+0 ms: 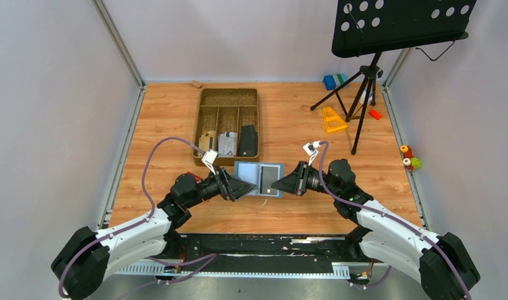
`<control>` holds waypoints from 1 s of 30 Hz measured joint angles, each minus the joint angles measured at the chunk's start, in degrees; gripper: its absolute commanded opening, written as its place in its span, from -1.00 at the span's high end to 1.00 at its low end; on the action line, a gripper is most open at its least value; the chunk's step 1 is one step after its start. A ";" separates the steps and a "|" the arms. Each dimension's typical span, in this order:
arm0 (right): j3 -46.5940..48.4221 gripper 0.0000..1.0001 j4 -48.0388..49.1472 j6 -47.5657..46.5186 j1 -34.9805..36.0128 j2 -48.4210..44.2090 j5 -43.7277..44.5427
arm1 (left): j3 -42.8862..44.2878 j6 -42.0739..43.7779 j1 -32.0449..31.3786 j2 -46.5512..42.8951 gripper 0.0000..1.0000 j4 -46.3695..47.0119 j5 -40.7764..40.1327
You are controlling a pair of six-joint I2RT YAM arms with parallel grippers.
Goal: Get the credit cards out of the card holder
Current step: Remove the credit card from the card holder.
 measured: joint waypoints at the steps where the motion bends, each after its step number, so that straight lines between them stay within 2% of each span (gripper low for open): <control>1: 0.00 1.00 0.00 0.00 0.04 0.00 0.00 | 0.00 -0.02 0.00 -0.04 -0.96 0.31 -0.20; 4: 0.02 1.00 0.00 0.00 0.31 0.00 0.00 | 0.00 -0.04 0.00 -0.04 -0.85 1.16 -0.42; 6: 0.07 1.00 0.00 0.00 0.59 0.00 0.00 | 0.00 -0.07 0.00 -0.02 -0.69 1.46 -0.44; 12: 0.09 1.00 -0.02 0.00 0.85 -0.02 -0.02 | 0.00 0.15 -0.02 -0.02 0.35 1.53 -0.87; 15: 0.09 0.97 -0.52 -0.17 0.96 -0.11 0.07 | 0.00 0.59 -0.02 -0.07 0.74 1.55 -0.90; 16: 0.09 0.95 -0.87 -0.28 0.96 -0.15 0.24 | 0.00 0.61 -0.02 -0.17 0.98 1.55 -0.85; 20: 0.09 0.87 -1.49 -0.57 1.05 -0.22 0.63 | -0.02 1.36 -0.17 -1.18 1.00 1.42 -0.74; 27: 0.09 0.39 -1.25 -0.98 1.16 -0.17 0.44 | -0.02 1.46 -0.26 -2.69 1.00 0.72 0.17; 30: 0.09 0.32 -1.01 -1.05 1.16 0.24 0.07 | -0.02 1.38 -0.26 -2.91 1.00 0.96 0.76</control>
